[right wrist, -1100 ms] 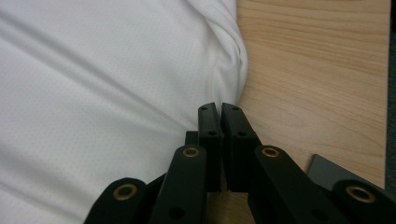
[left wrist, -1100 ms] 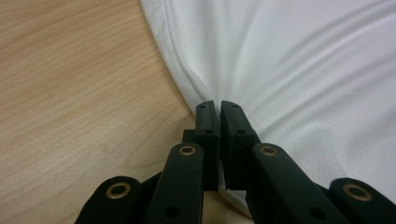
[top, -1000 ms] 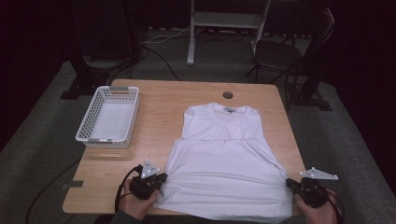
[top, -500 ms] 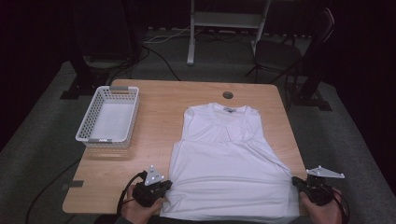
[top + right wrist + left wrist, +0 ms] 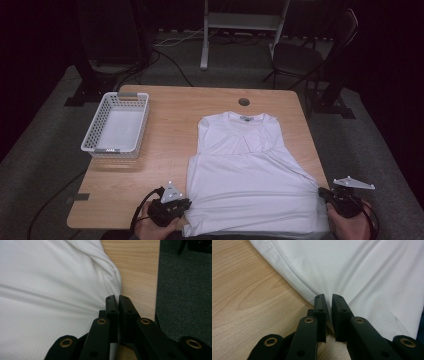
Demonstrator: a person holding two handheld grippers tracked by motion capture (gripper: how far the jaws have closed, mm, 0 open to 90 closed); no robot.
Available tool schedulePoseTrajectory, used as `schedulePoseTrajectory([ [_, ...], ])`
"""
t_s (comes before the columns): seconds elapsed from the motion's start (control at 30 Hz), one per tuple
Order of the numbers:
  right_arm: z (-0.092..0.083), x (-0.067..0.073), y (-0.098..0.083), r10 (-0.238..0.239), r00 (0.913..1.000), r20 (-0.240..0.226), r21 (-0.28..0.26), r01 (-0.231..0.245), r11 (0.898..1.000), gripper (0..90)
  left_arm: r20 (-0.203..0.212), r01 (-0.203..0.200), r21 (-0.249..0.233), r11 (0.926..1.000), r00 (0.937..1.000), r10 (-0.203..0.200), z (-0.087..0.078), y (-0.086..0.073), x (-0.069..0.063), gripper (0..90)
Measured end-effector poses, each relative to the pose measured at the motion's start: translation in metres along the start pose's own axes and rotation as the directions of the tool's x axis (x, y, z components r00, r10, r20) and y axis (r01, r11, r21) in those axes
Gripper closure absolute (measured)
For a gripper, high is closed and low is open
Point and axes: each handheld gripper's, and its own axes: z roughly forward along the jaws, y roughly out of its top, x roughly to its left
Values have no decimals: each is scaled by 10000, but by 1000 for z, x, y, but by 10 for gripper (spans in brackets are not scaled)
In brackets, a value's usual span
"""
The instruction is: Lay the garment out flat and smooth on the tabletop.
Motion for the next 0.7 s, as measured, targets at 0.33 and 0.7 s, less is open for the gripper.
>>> schedulePoseTrajectory([
  [0.33,7,13,22,-521,9983,-267,-548,505,9972,660,-1202,155,-495,9987,9925,-214,10,20,17,640],
  [0.7,35,19,48,-1063,9943,-1,-237,1063,9941,627,-1689,151,-289,9995,9854,-198,31,32,21,572],
])
